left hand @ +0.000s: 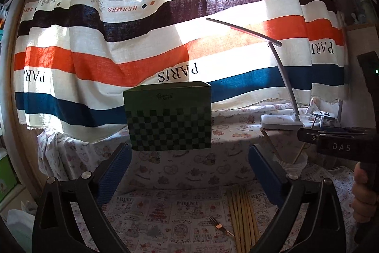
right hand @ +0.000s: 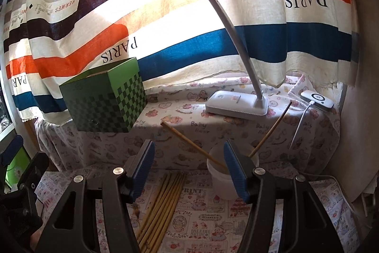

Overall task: Organize utensils
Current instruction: 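Open both tools to drop the chopsticks into the cup, then grasp another chopstick from the pile with the left tool while the right tool returns to the pile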

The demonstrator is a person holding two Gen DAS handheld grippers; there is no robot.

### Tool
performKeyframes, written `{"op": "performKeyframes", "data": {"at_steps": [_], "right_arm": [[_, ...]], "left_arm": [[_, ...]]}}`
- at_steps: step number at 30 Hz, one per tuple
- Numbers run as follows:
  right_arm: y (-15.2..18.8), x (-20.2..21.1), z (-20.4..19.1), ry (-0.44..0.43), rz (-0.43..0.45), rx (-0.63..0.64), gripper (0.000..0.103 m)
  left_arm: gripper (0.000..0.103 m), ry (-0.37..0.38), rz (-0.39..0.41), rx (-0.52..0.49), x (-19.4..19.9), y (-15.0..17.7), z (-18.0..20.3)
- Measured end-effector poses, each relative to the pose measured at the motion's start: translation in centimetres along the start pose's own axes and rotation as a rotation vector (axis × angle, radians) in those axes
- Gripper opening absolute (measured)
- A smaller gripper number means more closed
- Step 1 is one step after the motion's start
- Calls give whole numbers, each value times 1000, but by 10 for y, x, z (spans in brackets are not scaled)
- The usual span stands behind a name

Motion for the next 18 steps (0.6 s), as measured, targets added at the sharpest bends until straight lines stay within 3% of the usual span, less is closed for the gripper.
{"op": "performKeyframes", "data": {"at_steps": [3,9,11,18], "right_arm": [[27,2,6,20,-14,-3,63],[66,-19,22,33,-72,-28,63],[76,-31,31,60,-115,-28,63],[104,-57,46,30,-285,-74,63]], "left_arm": [[100,23,-57,67,-8,27,-1],[100,31,-179,-16,-32,58,14],[100,90,-192,-39,-38,60,22],[100,149,-331,3,-56,87,33]]}}
Point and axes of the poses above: each gripper's, at about its wrist camera, not at the fingertips, and x roughly against the way its jaws point, z to its right, y to its underside, the point moved 8 cm from there along -x, roughly the way its jaws point, and after that the axes turned 14 degrees about -x, right-handed, at the moved point
